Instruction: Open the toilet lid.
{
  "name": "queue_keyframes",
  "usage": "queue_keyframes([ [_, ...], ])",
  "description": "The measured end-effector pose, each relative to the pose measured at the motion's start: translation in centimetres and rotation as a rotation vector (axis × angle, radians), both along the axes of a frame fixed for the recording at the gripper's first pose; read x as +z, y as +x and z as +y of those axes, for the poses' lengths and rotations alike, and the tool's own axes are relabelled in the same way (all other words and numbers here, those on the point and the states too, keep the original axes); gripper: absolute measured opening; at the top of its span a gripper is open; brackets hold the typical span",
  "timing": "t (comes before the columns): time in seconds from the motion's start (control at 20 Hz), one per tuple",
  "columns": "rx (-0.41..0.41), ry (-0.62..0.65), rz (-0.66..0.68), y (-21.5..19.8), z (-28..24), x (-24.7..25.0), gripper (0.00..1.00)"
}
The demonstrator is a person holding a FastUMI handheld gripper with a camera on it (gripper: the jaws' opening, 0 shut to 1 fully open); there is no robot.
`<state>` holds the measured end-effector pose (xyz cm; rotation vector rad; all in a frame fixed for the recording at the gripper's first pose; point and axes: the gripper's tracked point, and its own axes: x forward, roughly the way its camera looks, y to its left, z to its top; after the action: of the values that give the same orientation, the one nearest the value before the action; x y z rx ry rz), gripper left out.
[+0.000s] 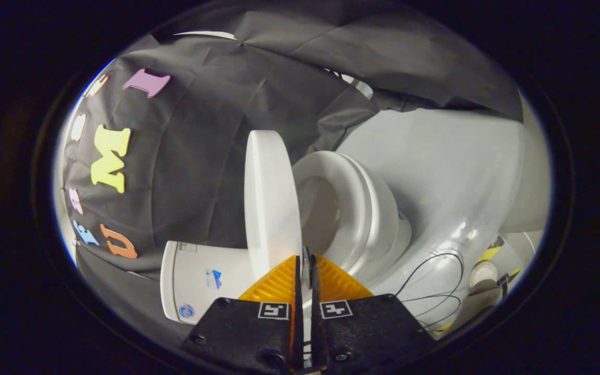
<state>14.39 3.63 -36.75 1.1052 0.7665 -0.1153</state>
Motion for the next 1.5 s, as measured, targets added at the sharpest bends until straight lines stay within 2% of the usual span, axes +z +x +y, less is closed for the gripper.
queue_keyframes([
  [0.65, 0.094, -0.129, -0.082, 1.2, 3.7, 6.2, 0.09],
  [1.5, 0.131, -0.243, -0.064, 2.3, 6.7, 9.4, 0.09],
])
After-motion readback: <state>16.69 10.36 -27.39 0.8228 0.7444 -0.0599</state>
